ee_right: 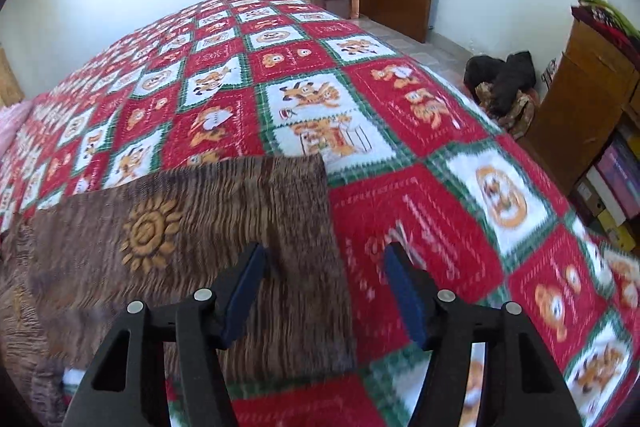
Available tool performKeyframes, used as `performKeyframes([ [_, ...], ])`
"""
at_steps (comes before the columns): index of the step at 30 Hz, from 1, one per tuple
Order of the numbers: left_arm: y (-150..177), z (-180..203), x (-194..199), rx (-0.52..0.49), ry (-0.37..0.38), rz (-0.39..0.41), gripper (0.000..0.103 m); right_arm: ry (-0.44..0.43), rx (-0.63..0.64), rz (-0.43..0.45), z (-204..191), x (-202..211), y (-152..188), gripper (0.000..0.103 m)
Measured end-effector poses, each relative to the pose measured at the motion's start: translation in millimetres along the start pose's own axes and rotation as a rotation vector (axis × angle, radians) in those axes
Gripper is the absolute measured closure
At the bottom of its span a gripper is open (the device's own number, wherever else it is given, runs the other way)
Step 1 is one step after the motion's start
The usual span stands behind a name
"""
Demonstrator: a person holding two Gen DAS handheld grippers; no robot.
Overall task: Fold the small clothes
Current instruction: 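Move the right gripper to the brown sweater's side edge and grasp it, then lift the grasped side and fold it toward the sweater's middle with the right gripper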
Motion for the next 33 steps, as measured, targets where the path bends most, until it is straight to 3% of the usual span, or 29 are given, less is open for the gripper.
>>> performKeyframes([
  [5, -10, 0, -17, -0.005, -0.032, -0.01, 0.0, 0.005, 0.019, 0.021, -7, -9, -10, 0.048],
  [7, -13, -1, -23, 0.004, -0.033, -0.016, 0.0, 0.001, 0.064, 0.046, -18, -7, -11, 0.069],
  [10, -15, -2, -31, 0.015, -0.022, -0.037, 0.0, 0.026, 0.156, 0.082, -37, -1, -9, 0.089],
  [16, -8, -1, -35, -0.007, -0.018, -0.06, 0.0, -0.005, 0.117, 0.065, -37, 6, -14, 0.093],
  [22, -2, -9, -41, 0.026, 0.001, -0.077, 0.0, -0.045, 0.105, 0.128, -41, 44, -24, 0.094],
  [33, 1, -10, -39, 0.04, 0.018, -0.042, 0.0, -0.156, 0.196, 0.251, -101, 130, -35, 0.094],
])
Point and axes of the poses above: each gripper's, at about its wrist camera, not at the fingertips, and x roughly against the way its jaws point, z to its right, y to its underside, the point moved 1 cm from there along -x, roughly the way its jaws point, and after that the axes turned 14 degrees about y, right-handed, at the moved point
